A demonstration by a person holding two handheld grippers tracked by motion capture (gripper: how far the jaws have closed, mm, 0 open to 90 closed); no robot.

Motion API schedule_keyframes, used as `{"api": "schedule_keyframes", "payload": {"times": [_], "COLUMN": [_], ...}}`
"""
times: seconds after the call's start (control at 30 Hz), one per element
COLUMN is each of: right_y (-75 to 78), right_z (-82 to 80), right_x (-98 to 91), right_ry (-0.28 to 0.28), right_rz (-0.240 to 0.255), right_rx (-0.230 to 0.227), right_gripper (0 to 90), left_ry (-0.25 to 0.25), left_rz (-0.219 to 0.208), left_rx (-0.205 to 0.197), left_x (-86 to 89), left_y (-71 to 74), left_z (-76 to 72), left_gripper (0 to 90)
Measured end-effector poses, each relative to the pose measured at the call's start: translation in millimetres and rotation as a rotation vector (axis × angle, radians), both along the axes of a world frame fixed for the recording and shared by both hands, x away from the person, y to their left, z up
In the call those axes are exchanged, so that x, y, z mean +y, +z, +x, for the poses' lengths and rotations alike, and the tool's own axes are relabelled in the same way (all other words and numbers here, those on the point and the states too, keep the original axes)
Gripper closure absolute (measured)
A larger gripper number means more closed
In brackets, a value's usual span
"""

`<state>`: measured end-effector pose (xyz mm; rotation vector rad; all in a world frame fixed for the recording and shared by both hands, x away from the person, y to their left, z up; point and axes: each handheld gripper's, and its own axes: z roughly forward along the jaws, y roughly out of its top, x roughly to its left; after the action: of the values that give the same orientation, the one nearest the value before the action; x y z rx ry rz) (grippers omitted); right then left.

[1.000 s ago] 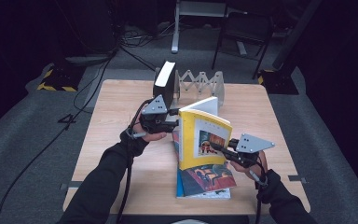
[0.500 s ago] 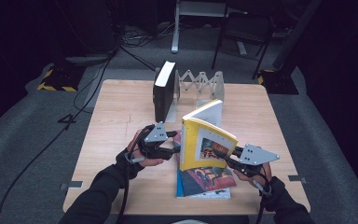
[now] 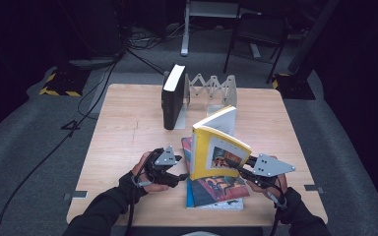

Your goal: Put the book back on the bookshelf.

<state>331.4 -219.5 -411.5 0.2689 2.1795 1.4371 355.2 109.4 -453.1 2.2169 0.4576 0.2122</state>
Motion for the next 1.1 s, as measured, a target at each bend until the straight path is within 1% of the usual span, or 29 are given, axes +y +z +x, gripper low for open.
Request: {"api": "schedule_keyframes", "payload": {"times": [0.07,0.13,0.2,0.27,0.3,0.33,0.37,0.43,0.53,0.57,0.63,0.67,0.7,0.73,0.77,0.8,0.83,0.93,1.03,1.07,1.1], "right_y": [-0.1,-0.3,-0.2,-0.2,-0.1,-0.1,-0.1,-0.3,-0.5,-0.6,-1.1,-1.1,-2.0,-2.0,-2.3,-2.5,-2.8,-4.0,-5.0,-5.1,-5.1], "right_z": [-0.5,-1.5,-2.6,-3.2,-3.5,-3.5,-3.5,-3.8,-4.7,-4.8,-5.0,-5.0,-5.4,-5.4,-5.8,-6.0,-6.0,-7.5,-9.2,-8.6,-7.9], "right_x": [-0.2,-0.2,0.1,0.2,0.3,0.3,0.2,0.0,-0.3,-0.6,-1.4,-1.4,-2.3,-2.3,-2.5,-3.5,-4.7,-8.7,-11.6,-15.9,-18.6], "right_ry": [0.0,0.001,0.0,-0.002,-0.002,-0.002,-0.002,-0.001,-0.001,0.001,-0.002,-0.002,-0.005,-0.005,-0.008,-0.012,-0.014,-0.016,-0.042,-0.075,-0.096], "right_rz": [0.001,0.0,-0.005,-0.005,-0.007,-0.007,-0.012,-0.011,-0.017,-0.017,-0.019,-0.019,-0.028,-0.028,-0.029,-0.035,-0.034,-0.031,-0.04,-0.039,-0.032], "right_rx": [0.001,-0.002,-0.007,-0.008,-0.009,-0.009,-0.013,-0.014,-0.017,-0.018,-0.014,-0.014,-0.017,-0.017,-0.016,-0.018,-0.016,-0.018,-0.027,-0.034,-0.039], "right_gripper": [84.9,84.8,84.8,84.7,84.7,84.7,84.6,84.3,84.0,83.7,83.1,83.1,82.6,82.6,82.3,82.0,82.0,81.3,78.3,76.3,75.3], "left_ry": [-0.004,-0.013,-0.018,-0.011,-0.015,-0.015,-0.017,-0.019,-0.019,-0.022,-0.012,-0.012,-0.016,-0.016,-0.02,-0.021,-0.022,-0.02,-0.019,-0.02,-0.022], "left_rz": [-0.006,-0.019,-0.045,-0.069,-0.09,-0.09,-0.108,-0.124,-0.135,-0.144,-0.151,-0.151,-0.168,-0.168,-0.173,-0.176,-0.169,-0.169,-0.155,-0.15,-0.148], "left_rx": [0.023,0.03,0.044,0.035,0.039,0.039,0.037,0.024,-0.006,-0.01,-0.026,-0.026,-0.039,-0.039,-0.049,-0.058,-0.071,-0.088,-0.11,-0.114,-0.118], "left_x": [-0.8,-3.2,-7.9,-13.9,-18.5,-18.5,-23.0,-29.2,-37.2,-38.3,-41.2,-41.2,-43.7,-43.7,-45.1,-46.1,-46.8,-46.9,-46.8,-46.4,-46.1], "left_y": [-3.8,-5.7,-5.7,-4.9,-3.9,-3.9,-3.3,-2.2,-0.9,-0.2,1.2,1.2,3.1,3.1,4.1,4.7,5.3,4.6,5.3,5.7,5.9], "left_z": [-3.9,-7.3,-9.6,-9.8,-8.9,-8.9,-8.3,-7.2,-5.2,-4.5,-3.1,-3.1,-2.2,-2.2,-1.8,-1.3,-0.5,2.6,1.3,1.0,0.5], "left_gripper": [29.0,26.8,24.8,23.9,23.8,23.7,23.7,24.9,28.1,29.0,32.2,33.6,36.3,37.4,37.4,42.3,43.8,54.5,60.7,62.8,63.8]}}
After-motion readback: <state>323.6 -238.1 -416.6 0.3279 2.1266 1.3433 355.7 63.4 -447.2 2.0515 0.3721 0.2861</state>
